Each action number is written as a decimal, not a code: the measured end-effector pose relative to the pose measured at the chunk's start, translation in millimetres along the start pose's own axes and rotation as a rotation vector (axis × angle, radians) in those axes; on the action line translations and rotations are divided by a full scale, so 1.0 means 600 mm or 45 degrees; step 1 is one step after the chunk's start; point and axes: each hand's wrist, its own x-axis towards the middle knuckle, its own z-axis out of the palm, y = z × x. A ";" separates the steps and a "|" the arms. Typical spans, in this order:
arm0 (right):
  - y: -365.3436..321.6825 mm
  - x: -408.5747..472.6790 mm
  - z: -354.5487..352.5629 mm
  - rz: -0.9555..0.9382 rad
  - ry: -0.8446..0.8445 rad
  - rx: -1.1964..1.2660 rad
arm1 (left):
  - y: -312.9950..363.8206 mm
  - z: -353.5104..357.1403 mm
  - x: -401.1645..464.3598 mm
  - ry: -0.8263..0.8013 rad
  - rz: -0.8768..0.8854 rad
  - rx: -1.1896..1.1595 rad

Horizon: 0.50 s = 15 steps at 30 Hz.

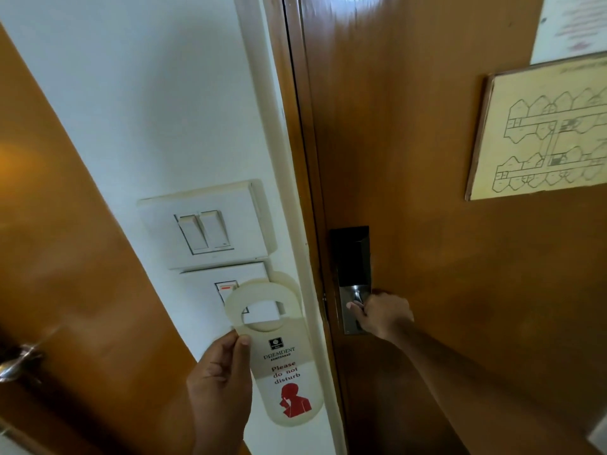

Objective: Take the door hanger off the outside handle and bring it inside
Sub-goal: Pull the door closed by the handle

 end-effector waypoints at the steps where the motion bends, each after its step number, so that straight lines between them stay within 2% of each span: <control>1: -0.002 0.000 -0.008 -0.009 -0.017 -0.076 | 0.002 0.001 0.000 -0.009 -0.017 0.008; 5: -0.031 -0.017 -0.042 0.075 -0.126 -0.271 | 0.009 0.000 -0.007 -0.025 -0.111 0.025; 7: -0.045 -0.050 -0.053 0.068 -0.056 -0.329 | 0.009 0.000 -0.012 -0.041 -0.140 0.014; 8: -0.047 -0.079 -0.052 0.052 0.007 -0.261 | 0.008 0.002 -0.015 -0.053 -0.155 0.014; 10: -0.054 -0.166 -0.048 0.080 0.084 0.136 | 0.009 0.011 -0.026 -0.083 -0.208 -0.007; 13: -0.067 -0.297 -0.042 0.232 -0.058 0.695 | 0.017 0.045 -0.059 -0.100 -0.284 -0.119; 15: -0.070 -0.360 -0.049 0.375 -0.014 0.855 | 0.032 0.080 -0.094 -0.156 -0.313 -0.224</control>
